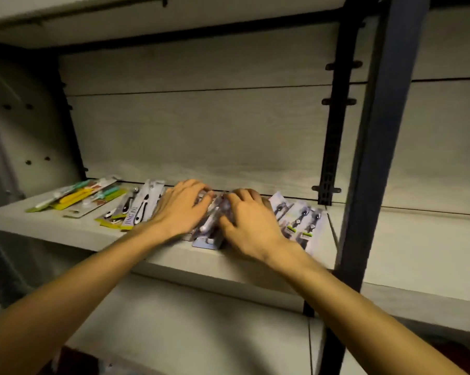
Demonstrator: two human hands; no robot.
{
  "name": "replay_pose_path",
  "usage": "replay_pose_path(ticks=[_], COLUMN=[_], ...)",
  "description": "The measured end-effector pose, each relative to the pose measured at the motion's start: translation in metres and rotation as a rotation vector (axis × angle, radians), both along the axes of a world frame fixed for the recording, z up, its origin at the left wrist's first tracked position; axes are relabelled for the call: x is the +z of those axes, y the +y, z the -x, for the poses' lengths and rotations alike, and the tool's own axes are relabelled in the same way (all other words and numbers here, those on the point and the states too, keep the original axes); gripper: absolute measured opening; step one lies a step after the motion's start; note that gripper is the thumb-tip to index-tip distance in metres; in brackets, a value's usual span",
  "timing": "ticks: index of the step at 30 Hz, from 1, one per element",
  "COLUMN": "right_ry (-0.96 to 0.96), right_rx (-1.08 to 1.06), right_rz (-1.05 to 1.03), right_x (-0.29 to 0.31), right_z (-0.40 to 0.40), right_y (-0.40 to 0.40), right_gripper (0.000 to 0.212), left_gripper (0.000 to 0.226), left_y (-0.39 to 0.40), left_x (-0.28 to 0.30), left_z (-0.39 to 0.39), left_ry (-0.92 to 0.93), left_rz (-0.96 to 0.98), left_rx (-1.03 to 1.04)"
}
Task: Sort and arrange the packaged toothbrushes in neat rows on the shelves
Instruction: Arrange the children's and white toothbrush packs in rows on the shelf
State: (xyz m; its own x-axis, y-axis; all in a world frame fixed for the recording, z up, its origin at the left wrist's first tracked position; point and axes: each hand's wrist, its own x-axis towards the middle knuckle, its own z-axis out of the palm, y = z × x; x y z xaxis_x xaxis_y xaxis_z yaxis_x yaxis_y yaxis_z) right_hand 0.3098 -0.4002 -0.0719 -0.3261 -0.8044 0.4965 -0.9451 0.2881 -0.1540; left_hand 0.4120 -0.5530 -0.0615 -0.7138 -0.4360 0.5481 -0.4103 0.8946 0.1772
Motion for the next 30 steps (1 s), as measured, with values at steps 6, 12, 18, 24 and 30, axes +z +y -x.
replay_pose_path(ticks=[6, 12, 18, 24, 30], right_ry=[-0.049, -0.057, -0.061, -0.083, -0.105], right_rx=[0.034, 0.030, 0.041, 0.023, -0.003], right_rz=[-0.122, -0.220, -0.227, -0.274, -0.341], right_x=[0.004, 0.001, 0.003, 0.018, 0.017], right_z=[-0.017, -0.028, -0.064, -0.115, -0.140], right_y=[-0.064, -0.111, -0.176, -0.266, -0.339], right_gripper=[0.057, 0.072, 0.069, 0.069, 0.072], left_gripper=[0.039, 0.046, 0.046, 0.046, 0.045], left_y=[-0.063, -0.124, -0.200, -0.297, -0.386], left_x=[-0.007, -0.012, -0.005, 0.002, -0.003], left_z=[-0.015, -0.039, -0.081, -0.144, -0.187], left_ry=[-0.090, -0.148, -0.178, -0.189, -0.152], left_rz=[0.094, 0.094, 0.079, 0.015, -0.181], left_rx=[0.091, 0.149, 0.162, 0.157, 0.194])
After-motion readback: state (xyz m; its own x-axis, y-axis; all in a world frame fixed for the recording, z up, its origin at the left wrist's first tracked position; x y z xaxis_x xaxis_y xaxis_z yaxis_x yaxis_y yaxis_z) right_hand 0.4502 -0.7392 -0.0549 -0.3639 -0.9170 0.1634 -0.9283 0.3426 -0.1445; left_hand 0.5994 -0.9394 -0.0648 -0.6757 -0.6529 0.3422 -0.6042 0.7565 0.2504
